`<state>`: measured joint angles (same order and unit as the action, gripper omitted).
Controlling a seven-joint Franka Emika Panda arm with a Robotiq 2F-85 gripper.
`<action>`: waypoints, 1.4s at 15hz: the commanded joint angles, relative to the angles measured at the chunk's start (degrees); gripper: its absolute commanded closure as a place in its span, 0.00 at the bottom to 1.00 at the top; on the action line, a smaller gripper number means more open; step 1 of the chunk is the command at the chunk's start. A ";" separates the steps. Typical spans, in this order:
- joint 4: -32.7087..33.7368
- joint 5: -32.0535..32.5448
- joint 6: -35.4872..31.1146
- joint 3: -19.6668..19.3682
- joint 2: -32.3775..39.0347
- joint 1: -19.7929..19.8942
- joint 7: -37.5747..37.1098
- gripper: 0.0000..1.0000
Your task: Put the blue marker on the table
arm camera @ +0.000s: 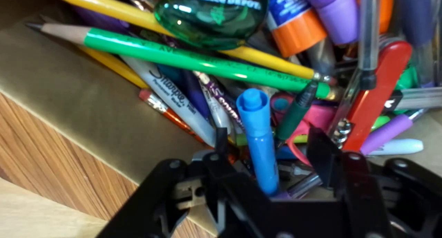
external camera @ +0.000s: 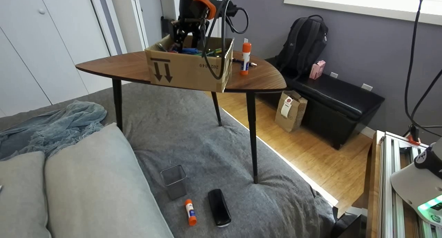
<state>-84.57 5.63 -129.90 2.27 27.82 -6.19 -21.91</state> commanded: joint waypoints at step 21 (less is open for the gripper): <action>6.34 -30.90 33.05 -1.88 -13.39 11.17 3.59 0.95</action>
<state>-78.72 -18.07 -102.97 1.97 16.43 0.99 -18.96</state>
